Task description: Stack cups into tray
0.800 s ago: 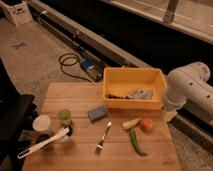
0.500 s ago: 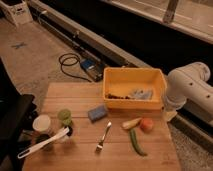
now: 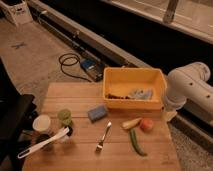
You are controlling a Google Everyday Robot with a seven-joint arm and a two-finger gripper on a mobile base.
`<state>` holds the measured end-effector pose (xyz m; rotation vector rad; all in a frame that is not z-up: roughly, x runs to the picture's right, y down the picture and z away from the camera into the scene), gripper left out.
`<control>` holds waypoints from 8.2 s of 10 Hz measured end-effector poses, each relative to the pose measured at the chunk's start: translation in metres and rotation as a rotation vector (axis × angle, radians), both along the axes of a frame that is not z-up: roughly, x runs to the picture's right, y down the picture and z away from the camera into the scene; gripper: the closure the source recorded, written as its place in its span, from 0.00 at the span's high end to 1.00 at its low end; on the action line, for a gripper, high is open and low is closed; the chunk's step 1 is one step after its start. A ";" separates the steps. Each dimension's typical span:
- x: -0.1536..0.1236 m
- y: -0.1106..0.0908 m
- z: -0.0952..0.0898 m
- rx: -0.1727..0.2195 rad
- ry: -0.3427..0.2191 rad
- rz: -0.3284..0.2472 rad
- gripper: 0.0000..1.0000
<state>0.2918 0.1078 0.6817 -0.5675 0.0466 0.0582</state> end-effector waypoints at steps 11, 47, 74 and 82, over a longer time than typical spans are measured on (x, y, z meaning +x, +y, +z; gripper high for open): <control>0.000 0.000 0.000 0.000 0.000 0.000 0.65; -0.406 -0.009 0.033 0.082 -0.699 -0.816 0.65; -0.480 0.043 0.134 0.092 -0.982 -0.642 0.00; -0.512 -0.053 0.001 0.334 -0.902 -0.847 0.00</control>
